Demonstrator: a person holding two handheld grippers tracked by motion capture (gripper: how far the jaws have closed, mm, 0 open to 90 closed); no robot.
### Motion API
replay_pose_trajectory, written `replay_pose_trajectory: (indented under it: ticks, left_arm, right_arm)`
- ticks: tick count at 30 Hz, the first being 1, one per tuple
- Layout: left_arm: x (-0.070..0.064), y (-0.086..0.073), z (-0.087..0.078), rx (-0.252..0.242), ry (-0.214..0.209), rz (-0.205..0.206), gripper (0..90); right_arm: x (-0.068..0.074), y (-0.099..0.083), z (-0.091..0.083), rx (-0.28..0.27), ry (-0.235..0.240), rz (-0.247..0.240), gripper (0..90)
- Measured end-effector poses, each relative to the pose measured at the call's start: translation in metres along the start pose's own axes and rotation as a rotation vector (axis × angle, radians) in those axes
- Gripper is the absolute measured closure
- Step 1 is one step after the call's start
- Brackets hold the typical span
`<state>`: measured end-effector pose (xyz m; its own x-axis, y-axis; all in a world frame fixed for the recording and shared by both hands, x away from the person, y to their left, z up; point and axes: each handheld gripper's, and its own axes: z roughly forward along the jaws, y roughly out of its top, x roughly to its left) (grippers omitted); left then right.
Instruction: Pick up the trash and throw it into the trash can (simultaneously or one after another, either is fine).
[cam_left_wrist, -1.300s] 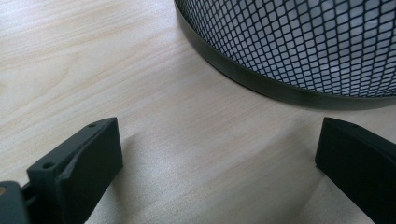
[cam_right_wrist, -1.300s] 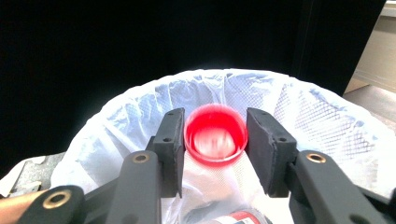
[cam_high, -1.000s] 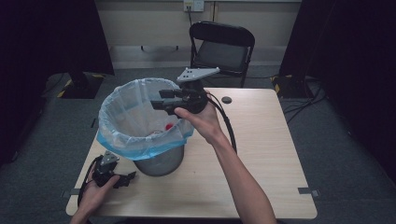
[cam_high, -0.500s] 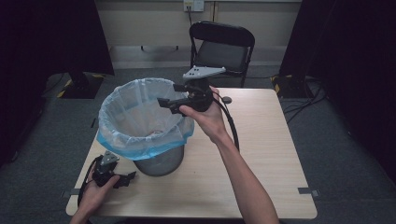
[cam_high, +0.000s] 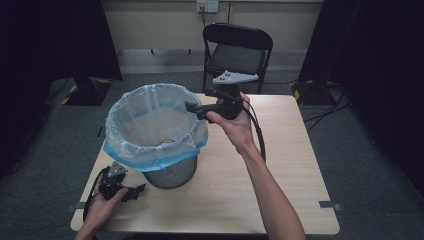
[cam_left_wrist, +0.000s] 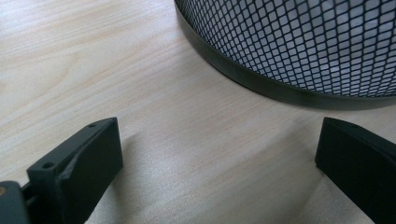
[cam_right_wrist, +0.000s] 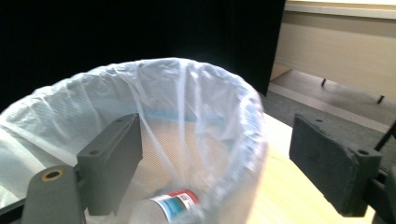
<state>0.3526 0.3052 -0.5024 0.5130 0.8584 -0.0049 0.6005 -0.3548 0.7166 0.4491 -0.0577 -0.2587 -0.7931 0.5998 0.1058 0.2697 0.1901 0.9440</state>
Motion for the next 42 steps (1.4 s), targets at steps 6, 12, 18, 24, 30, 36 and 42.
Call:
replay_pose_trajectory:
  ticks: [6, 12, 18, 24, 30, 36, 42]
  left_arm:
    - [0.0, 0.0, 0.0, 0.0, 0.0, 0.0, 0.1]
    - [0.0, 0.0, 0.0, 0.0, 0.0, 0.0, 0.1]
    - [0.0, 0.0, 0.0, 0.0, 0.0, 0.0, 0.1]
    - [0.0, 0.0, 0.0, 0.001, 0.0, 0.002, 0.1]
    - [0.0, 0.0, 0.0, 0.0, 0.0, 0.0, 0.1]
    - [0.0, 0.0, 0.0, 0.0, 0.001, 0.001, 0.1]
    - [0.0, 0.0, 0.0, 0.0, 0.001, 0.0, 0.1]
  right_arm:
    - [-0.008, -0.005, -0.01, -0.009, -0.035, 0.015, 16.6]
    - [-0.014, -0.011, -0.018, -0.018, -0.06, 0.024, 16.2]
    - [-0.02, -0.018, -0.027, -0.017, -0.094, 0.035, 16.3]
    - [-0.028, -0.03, -0.036, -0.003, -0.126, 0.054, 16.5]
    - [-0.036, -0.041, -0.043, 0.015, -0.156, 0.068, 16.9]
    - [-0.038, -0.048, -0.054, 0.034, -0.203, 0.054, 16.7]
    - [-0.044, -0.058, -0.065, 0.043, -0.229, 0.068, 16.8]
